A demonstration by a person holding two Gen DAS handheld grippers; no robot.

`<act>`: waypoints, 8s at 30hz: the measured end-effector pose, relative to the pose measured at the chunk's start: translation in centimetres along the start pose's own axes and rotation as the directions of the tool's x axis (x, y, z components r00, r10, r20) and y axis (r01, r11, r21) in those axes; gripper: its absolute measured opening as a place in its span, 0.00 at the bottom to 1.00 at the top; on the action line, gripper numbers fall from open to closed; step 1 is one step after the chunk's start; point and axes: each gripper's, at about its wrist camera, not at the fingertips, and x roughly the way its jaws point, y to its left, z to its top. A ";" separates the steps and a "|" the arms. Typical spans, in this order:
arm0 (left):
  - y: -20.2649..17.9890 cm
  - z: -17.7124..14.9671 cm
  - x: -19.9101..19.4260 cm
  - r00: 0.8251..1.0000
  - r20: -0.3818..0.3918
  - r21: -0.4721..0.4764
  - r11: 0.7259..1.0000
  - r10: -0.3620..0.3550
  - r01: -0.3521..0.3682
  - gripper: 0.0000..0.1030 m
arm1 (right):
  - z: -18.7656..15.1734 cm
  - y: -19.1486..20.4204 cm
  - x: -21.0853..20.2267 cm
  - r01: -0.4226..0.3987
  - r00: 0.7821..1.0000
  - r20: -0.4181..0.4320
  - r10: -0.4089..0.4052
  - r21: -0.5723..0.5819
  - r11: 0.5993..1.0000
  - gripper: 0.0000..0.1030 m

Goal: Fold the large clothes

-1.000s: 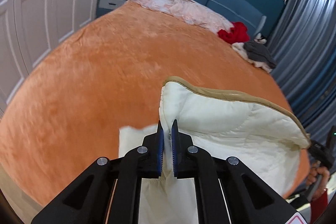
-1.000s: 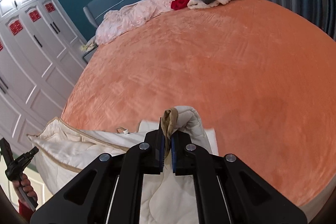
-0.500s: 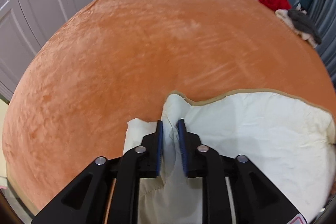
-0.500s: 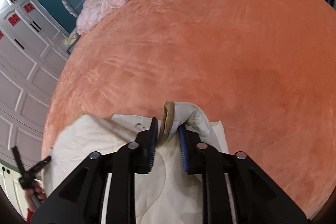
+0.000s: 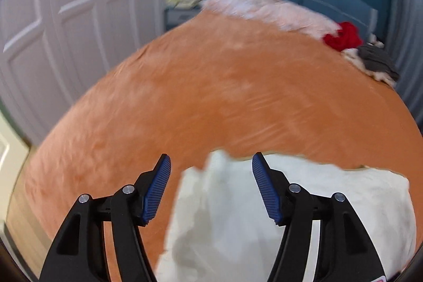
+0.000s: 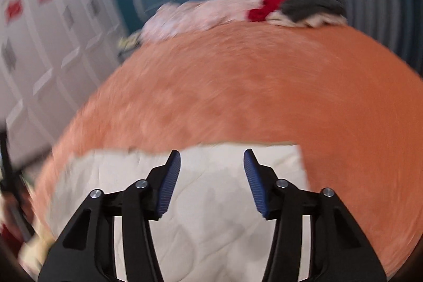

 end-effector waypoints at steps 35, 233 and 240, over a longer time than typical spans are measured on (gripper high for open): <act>-11.6 -7.2 12.8 0.991 -0.123 0.160 0.984 -0.060 0.080 0.63 | -5.8 4.3 14.9 0.049 0.987 -0.150 -0.061 -0.077 0.996 0.30; -15.6 -19.5 -6.1 0.936 -0.327 0.196 0.959 -0.132 0.204 0.72 | -16.7 -1.0 -4.2 -0.001 0.905 -0.420 0.059 0.138 0.990 0.13; -13.2 -17.9 -6.7 0.915 -0.338 0.077 0.962 -0.221 0.261 0.75 | -14.9 -1.4 -7.9 -0.047 0.929 -0.353 0.111 0.184 0.982 0.26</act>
